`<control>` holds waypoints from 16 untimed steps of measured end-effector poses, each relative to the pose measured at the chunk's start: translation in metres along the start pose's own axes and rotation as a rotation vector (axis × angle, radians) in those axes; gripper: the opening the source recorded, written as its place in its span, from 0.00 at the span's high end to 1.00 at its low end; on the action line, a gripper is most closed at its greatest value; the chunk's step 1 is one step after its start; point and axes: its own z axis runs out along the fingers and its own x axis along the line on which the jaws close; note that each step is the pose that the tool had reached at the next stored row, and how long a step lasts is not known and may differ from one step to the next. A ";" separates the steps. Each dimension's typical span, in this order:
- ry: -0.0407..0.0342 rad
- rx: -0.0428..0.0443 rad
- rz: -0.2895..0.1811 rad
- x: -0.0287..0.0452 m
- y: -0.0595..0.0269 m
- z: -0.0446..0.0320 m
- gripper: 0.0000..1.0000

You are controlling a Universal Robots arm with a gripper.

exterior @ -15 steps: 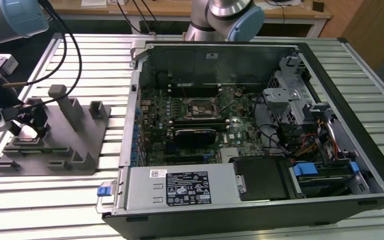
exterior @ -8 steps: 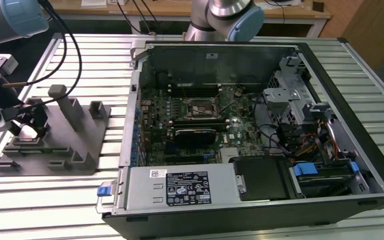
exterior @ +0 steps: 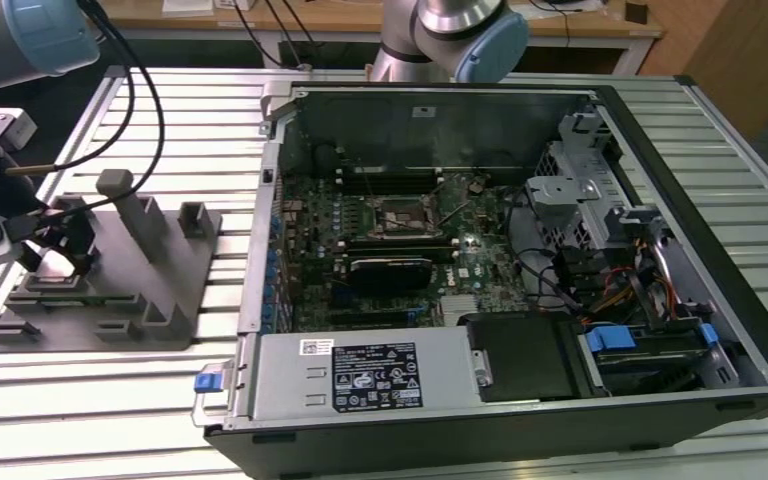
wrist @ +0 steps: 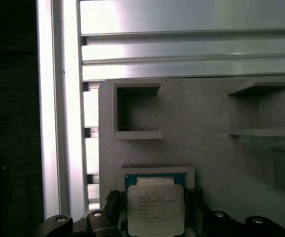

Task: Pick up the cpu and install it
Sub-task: 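Pick up the cpu and move it towards the insertion slot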

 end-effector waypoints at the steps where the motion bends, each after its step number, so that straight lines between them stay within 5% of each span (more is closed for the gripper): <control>1: 0.0000 0.0000 0.000 0.0000 0.0000 -0.0001 0.34; 16: 0.0005 -0.0081 0.000 -0.0013 0.0002 -0.0010 0.34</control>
